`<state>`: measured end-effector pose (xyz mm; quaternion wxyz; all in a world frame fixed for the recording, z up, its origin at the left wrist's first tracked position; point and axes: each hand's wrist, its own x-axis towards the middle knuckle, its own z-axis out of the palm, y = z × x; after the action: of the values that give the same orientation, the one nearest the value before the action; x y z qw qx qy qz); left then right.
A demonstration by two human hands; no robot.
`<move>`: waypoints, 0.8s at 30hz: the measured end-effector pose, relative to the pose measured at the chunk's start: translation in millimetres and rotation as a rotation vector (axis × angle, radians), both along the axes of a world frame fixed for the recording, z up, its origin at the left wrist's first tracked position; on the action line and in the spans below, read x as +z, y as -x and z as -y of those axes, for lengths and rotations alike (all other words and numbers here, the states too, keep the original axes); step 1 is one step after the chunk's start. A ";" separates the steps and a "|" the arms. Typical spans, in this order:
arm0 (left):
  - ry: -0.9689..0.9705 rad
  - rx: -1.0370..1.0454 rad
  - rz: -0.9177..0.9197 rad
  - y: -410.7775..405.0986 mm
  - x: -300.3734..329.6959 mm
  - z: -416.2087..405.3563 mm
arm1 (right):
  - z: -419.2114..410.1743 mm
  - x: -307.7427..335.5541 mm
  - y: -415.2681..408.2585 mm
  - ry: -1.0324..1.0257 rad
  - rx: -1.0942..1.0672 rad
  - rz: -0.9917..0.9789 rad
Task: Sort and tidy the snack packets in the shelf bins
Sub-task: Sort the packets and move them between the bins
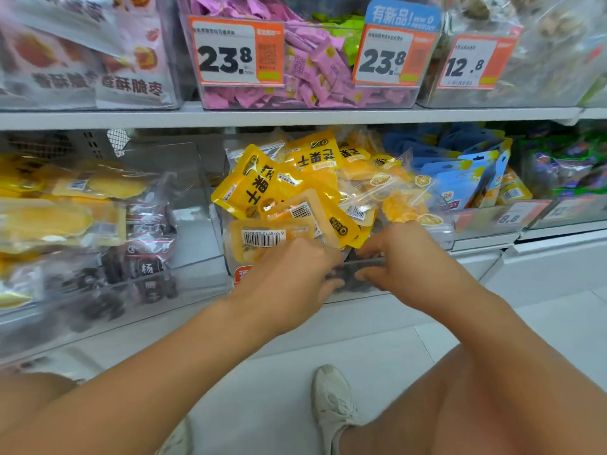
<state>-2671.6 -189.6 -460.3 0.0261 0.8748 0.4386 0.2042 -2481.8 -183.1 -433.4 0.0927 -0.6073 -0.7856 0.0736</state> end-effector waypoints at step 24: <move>0.304 0.169 0.602 111.5 21.2 -43.5 | -41.0 14.3 65.4 -0.075 0.075 -0.547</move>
<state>-2783.1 -146.1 -439.1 0.2673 0.7221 0.5076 0.3866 -2547.2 -142.2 -419.1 0.3211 -0.5316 -0.7554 0.2088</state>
